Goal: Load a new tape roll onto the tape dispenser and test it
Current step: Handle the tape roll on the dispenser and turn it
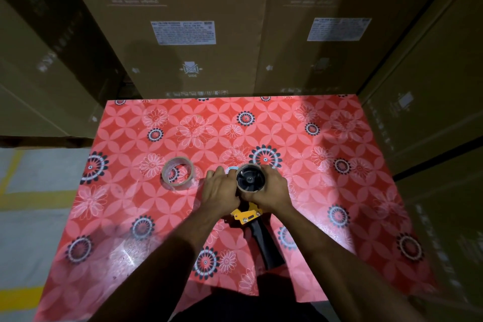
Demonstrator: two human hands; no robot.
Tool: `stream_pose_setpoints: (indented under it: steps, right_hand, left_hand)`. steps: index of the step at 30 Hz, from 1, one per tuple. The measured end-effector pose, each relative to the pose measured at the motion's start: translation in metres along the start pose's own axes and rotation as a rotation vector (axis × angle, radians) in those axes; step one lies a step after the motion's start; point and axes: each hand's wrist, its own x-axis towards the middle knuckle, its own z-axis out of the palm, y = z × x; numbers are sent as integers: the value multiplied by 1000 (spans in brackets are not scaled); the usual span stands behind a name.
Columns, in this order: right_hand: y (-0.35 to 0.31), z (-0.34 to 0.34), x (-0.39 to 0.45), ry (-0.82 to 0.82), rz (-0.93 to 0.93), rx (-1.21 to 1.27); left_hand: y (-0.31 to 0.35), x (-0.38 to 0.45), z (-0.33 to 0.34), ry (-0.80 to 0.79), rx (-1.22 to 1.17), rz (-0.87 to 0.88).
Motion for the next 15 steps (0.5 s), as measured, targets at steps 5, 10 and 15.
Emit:
stream_pose_setpoints:
  steps: [5,10,15]
  right_hand:
    - [-2,3,-2,-40,65,34]
    - [-6,5,4,-22,80,-37]
    - [6,-2,7,-60,-51,-33]
  left_hand:
    - [0,0,1,14,-15,2]
    - [-2,0,1,3,-64,-42]
    - [-3,6,7,7,-24,14]
